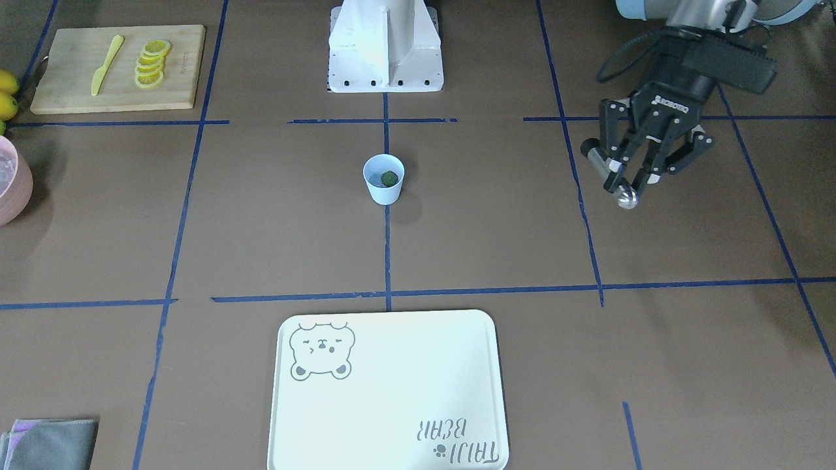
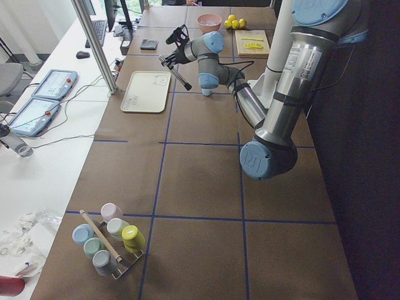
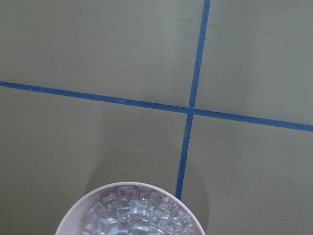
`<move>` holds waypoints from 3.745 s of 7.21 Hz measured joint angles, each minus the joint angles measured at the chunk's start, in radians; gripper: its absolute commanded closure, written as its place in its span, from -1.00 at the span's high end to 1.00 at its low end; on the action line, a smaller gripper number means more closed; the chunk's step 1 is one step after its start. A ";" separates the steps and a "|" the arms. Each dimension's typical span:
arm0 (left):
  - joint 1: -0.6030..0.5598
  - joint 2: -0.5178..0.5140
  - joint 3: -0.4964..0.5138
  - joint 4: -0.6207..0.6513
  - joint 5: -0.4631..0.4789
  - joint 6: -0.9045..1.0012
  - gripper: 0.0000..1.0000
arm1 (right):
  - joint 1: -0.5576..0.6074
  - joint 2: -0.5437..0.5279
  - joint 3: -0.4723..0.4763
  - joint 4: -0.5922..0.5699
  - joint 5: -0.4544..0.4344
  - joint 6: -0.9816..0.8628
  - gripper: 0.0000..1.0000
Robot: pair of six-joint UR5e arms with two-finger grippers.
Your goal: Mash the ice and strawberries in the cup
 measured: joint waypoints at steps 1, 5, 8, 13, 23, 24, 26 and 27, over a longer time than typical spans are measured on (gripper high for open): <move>-0.042 0.014 0.000 0.118 -0.098 0.002 -1.00 | 0.000 0.000 -0.002 0.000 0.001 0.001 0.99; -0.097 0.102 0.055 0.385 -0.206 0.088 -1.00 | 0.000 0.011 -0.004 -0.001 -0.001 0.000 0.99; -0.188 0.165 0.227 0.332 -0.296 0.297 -1.00 | 0.000 0.014 -0.004 0.000 -0.002 0.017 0.99; -0.204 0.188 0.561 -0.038 -0.307 0.344 -1.00 | 0.000 0.016 0.001 0.002 -0.001 0.036 0.99; -0.199 0.187 0.737 -0.234 -0.297 0.343 1.00 | 0.000 0.016 -0.001 0.002 -0.002 0.036 0.99; -0.199 0.191 0.738 -0.249 -0.297 0.342 1.00 | 0.000 0.016 -0.001 0.002 -0.002 0.036 0.99; -0.204 0.193 0.728 -0.259 -0.299 0.344 1.00 | 0.000 0.017 -0.001 0.002 -0.002 0.036 0.99; -0.219 0.187 0.715 -0.247 -0.306 0.345 1.00 | 0.000 0.017 -0.001 0.002 -0.003 0.036 0.99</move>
